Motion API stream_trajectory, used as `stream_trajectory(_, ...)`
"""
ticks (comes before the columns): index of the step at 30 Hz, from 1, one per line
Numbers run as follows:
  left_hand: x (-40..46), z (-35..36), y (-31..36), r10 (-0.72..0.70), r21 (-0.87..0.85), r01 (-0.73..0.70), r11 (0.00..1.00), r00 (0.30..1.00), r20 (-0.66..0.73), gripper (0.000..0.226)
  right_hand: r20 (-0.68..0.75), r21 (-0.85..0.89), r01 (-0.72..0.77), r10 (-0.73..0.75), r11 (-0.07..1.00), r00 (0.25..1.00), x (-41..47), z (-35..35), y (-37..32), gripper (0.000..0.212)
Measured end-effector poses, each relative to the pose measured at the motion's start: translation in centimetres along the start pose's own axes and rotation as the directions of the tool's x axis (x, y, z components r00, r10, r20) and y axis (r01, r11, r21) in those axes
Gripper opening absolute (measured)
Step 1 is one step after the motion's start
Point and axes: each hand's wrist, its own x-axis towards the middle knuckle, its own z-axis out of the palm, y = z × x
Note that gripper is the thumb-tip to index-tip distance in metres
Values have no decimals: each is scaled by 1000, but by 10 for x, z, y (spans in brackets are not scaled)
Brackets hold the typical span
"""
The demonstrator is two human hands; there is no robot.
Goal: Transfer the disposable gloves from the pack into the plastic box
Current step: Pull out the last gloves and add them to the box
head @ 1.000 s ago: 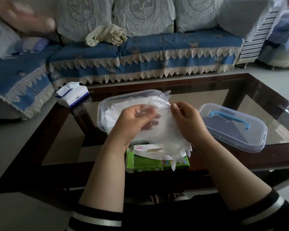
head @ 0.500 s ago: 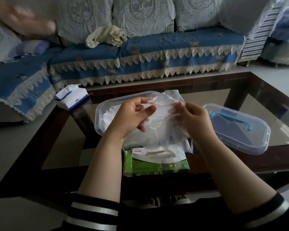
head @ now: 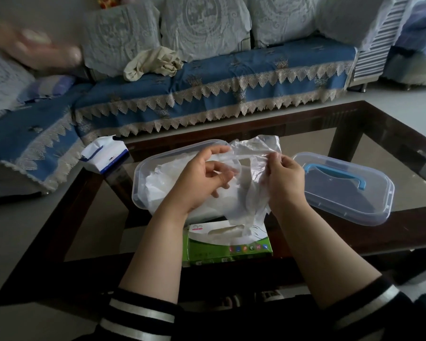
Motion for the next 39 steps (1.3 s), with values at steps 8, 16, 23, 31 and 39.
stream_trajectory(8, 28, -14, 16, -41, 48, 47, 998, 992, -115, 22, -113, 159, -55, 74, 986, 991, 8, -10, -8, 28)
stream_trajectory(16, 47, -67, -15, -163, 386, 320, 865, 907, -388, 28, -8, 175, -25, 27, 984, 1000, 2, -12, -13, 28)
stream_trajectory(23, 35, -73, -37, -158, 908, 347, 234, 935, -316, 67, -3, 157, -16, 17, 987, 1000, -3, -10, -12, 36)
stream_trajectory(31, 31, -80, -5, -203, 961, 259, 97, 951, -235, 67, 111, 81, 76, -84, 994, 990, -6, 2, -7, 26)
stream_trajectory(39, 31, -30, 64, -215, 459, 166, 873, 975, 56, 67, 172, -27, 242, -234, 970, 957, -10, 11, -1, 25)
